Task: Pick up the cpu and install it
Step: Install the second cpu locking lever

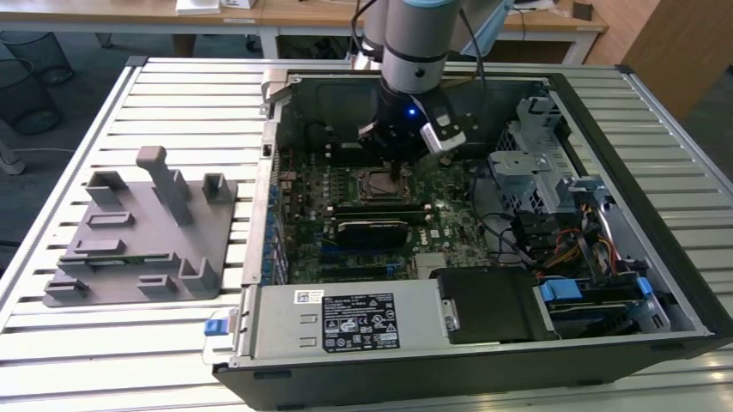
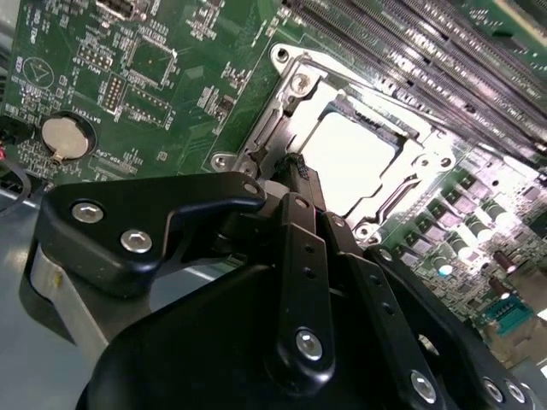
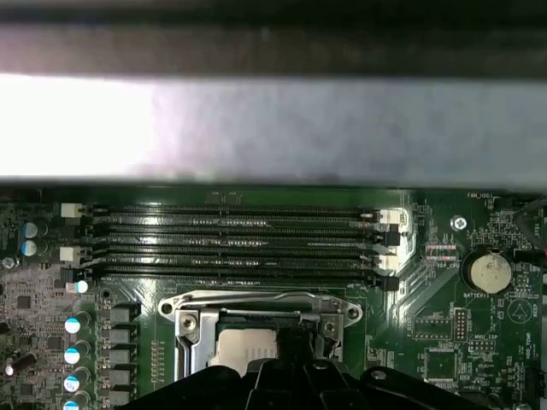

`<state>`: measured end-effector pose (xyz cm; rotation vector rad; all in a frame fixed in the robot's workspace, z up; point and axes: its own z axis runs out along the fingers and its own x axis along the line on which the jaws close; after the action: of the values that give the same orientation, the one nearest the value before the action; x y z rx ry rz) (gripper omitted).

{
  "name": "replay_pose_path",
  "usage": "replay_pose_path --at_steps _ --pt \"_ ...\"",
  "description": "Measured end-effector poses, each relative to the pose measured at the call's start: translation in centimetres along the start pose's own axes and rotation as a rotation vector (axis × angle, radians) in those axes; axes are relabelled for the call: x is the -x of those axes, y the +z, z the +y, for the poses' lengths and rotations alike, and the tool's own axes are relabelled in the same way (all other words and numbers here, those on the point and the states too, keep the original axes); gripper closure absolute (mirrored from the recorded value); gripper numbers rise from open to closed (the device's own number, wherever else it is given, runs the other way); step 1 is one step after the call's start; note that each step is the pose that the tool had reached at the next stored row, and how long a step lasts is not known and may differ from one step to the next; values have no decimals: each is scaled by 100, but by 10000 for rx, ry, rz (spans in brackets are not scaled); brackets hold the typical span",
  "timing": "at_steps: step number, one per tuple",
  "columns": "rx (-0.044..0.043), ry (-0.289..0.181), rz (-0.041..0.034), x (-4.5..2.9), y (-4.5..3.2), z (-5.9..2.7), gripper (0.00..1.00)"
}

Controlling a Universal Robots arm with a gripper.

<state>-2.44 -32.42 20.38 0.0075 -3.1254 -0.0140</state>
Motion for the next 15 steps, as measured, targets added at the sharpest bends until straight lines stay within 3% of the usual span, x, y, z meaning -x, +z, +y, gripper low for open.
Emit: replay_pose_path --at_steps 9,15 --pt "-2 1 1 -1 -14 -59 89" --pt "-1 0 0 -2 -130 -58 89"
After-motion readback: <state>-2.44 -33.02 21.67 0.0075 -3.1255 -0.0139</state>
